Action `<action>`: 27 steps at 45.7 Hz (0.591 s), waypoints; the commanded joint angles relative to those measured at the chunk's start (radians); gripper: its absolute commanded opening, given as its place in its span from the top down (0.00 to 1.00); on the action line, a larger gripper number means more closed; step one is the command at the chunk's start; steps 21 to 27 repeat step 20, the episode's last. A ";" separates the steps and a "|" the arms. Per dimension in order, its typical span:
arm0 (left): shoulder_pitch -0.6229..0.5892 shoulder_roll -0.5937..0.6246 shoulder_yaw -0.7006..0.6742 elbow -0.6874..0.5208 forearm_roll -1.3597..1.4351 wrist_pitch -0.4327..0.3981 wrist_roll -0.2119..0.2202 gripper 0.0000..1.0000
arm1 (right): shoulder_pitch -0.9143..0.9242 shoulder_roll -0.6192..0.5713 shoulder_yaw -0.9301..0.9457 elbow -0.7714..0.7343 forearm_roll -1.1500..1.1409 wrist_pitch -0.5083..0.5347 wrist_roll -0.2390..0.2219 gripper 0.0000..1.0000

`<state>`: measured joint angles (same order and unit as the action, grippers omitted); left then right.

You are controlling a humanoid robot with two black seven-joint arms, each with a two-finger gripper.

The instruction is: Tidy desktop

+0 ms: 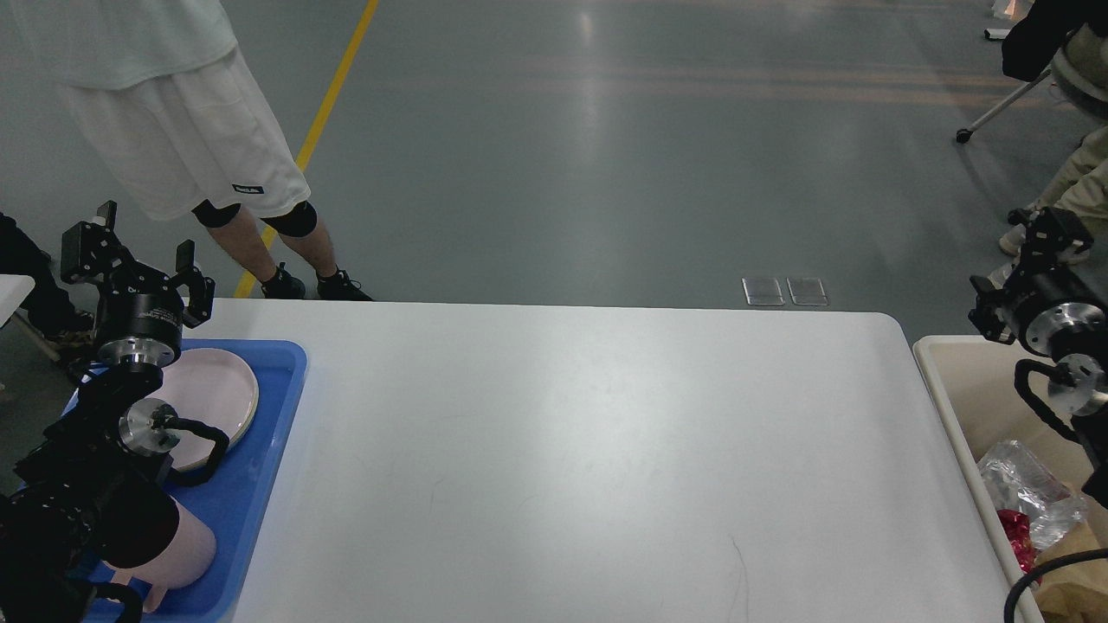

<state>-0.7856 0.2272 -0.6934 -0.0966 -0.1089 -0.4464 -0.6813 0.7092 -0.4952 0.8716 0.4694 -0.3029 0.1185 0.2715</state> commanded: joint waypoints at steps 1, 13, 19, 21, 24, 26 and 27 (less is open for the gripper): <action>0.000 0.000 0.000 0.000 0.000 0.000 0.000 0.03 | -0.013 0.023 0.004 0.038 -0.002 0.027 0.067 0.00; 0.000 0.000 0.000 0.000 0.000 0.000 0.000 0.03 | 0.006 0.069 0.003 0.022 -0.002 0.052 0.074 0.00; 0.000 0.000 0.000 0.000 0.000 0.000 0.000 0.03 | 0.033 0.069 0.003 0.018 -0.002 0.053 0.074 0.00; 0.000 0.000 0.000 0.000 0.000 0.000 0.000 0.03 | 0.036 0.070 0.003 0.020 -0.002 0.053 0.074 0.00; 0.000 0.000 0.000 0.000 0.000 0.000 0.000 0.03 | 0.036 0.070 0.003 0.020 -0.002 0.053 0.074 0.00; 0.000 0.000 0.000 0.000 0.000 0.000 0.000 0.03 | 0.036 0.070 0.003 0.020 -0.002 0.053 0.074 0.00; 0.000 0.000 0.000 0.000 0.000 0.000 0.000 0.03 | 0.036 0.070 0.003 0.020 -0.002 0.053 0.074 0.00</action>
